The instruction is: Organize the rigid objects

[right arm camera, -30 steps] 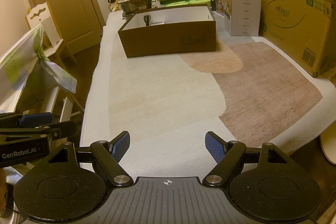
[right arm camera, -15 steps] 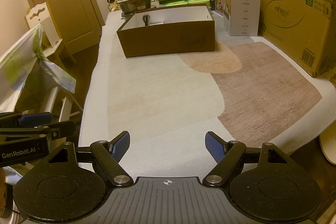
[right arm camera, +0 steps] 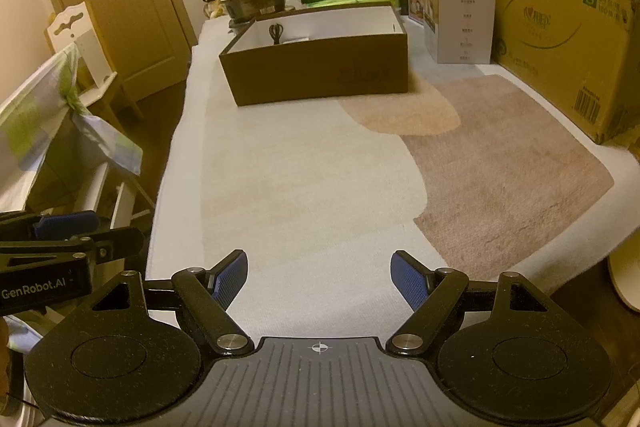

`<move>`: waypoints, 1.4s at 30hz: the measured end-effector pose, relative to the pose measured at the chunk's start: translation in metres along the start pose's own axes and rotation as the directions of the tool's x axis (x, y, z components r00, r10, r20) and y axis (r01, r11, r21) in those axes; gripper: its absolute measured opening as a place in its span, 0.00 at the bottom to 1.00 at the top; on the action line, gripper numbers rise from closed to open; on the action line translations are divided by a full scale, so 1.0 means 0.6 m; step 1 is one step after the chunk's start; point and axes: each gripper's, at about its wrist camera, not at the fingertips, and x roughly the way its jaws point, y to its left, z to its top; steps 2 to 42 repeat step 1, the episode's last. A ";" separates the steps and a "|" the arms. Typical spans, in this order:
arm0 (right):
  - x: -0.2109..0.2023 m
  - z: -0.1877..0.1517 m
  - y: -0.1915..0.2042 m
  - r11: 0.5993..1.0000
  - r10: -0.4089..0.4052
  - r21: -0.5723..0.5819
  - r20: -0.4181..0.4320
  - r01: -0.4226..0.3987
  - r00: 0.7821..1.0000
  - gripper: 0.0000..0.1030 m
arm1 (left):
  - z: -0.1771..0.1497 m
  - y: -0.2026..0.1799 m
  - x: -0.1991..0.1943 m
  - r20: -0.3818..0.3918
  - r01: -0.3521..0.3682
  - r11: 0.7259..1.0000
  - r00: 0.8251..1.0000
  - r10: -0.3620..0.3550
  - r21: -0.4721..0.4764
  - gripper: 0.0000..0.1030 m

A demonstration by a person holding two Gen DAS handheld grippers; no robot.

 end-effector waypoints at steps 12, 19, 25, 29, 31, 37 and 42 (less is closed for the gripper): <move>0.000 0.000 0.000 1.000 -0.001 0.001 -0.001 0.001 1.000 0.76 | 0.001 0.000 0.002 -0.004 -0.001 1.000 1.000 0.001 -0.001 0.53; 0.000 0.000 0.000 1.000 -0.001 0.001 -0.001 0.001 1.000 0.76 | 0.001 0.000 0.002 -0.004 -0.001 1.000 1.000 0.001 -0.001 0.53; 0.000 0.000 0.000 1.000 -0.001 0.001 -0.001 0.001 1.000 0.76 | 0.001 0.000 0.002 -0.004 -0.001 1.000 1.000 0.001 -0.001 0.53; 0.000 0.000 0.000 1.000 -0.001 0.001 -0.001 0.001 1.000 0.76 | 0.001 0.000 0.002 -0.004 -0.001 1.000 1.000 0.001 -0.001 0.53; 0.000 0.000 0.000 1.000 -0.001 0.001 -0.001 0.001 1.000 0.76 | 0.001 0.000 0.002 -0.004 -0.001 1.000 1.000 0.001 -0.001 0.53; 0.000 0.000 0.000 1.000 -0.001 0.001 -0.001 0.001 1.000 0.76 | 0.001 0.000 0.002 -0.004 -0.001 1.000 1.000 0.001 -0.001 0.53; 0.000 0.000 0.000 1.000 -0.001 0.001 -0.001 0.001 1.000 0.76 | 0.001 0.000 0.002 -0.004 -0.001 1.000 1.000 0.001 -0.001 0.53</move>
